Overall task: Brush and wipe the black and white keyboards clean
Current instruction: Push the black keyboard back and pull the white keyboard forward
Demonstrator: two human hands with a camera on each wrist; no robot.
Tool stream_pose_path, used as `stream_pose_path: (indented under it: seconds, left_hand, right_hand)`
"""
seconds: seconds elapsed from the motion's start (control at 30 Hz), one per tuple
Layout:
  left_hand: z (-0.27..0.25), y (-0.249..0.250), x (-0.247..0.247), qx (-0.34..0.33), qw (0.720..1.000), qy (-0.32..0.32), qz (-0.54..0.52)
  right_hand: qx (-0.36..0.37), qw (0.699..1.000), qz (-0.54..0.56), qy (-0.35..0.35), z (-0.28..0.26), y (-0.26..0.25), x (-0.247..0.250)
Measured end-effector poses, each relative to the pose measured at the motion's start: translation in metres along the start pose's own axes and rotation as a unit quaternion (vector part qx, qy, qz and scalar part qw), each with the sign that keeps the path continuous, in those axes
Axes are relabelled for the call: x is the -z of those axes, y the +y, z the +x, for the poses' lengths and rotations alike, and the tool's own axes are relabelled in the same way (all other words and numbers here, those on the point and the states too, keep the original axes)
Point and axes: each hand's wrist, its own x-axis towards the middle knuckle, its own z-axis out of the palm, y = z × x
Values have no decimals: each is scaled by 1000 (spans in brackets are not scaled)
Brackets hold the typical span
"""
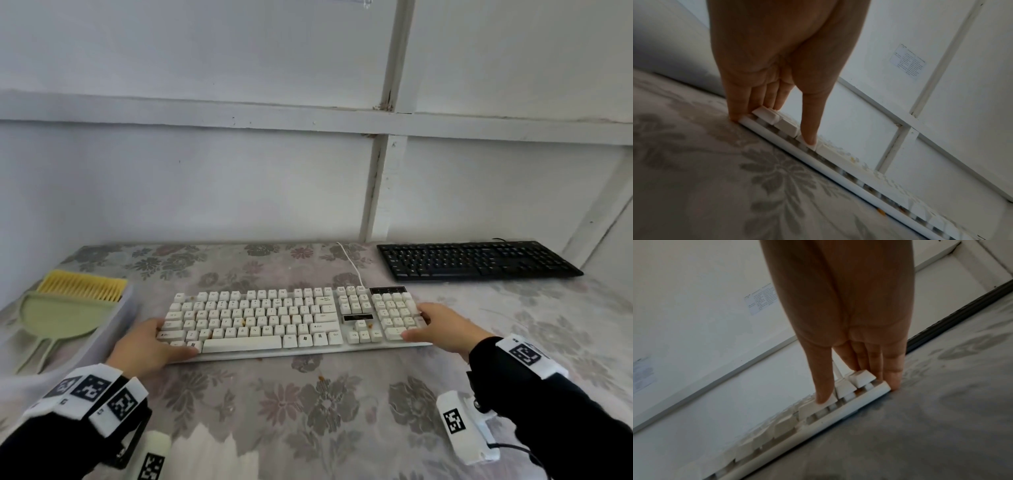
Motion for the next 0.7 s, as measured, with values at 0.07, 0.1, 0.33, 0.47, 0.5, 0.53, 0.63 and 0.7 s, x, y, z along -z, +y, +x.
stream_pose_path:
  seconds: [0.07,0.1,0.33,0.47,0.5,0.53,0.63,0.7]
  left_hand:
    - [-13,1,-3,-8,1000,-10,-1]
    - [-18,3,-5,-15,1000,-11,6]
    - [-55,17,-17,-42,998,-14,36]
    - [-63,29,-26,-55,998,-18,32]
    - [-62,31,-28,-61,997,-21,31]
    - [-62,32,-29,-63,997,-24,30]
    - [-57,27,-30,-72,997,-35,22]
    - [-52,20,-28,-74,996,-49,-7]
  right_hand:
    - [-3,1000,-7,5,-13,5,4]
    - [-5,1000,-8,5,-17,9,5]
    - [-31,999,-16,14,-39,30,17]
    - [-47,998,-18,26,-44,37,22]
    - [-50,998,-18,28,-44,40,24]
    - [-52,998,-23,29,-45,41,26]
    - [-75,996,-42,36,-51,36,30]
    - [-77,994,-66,33,-56,24,29]
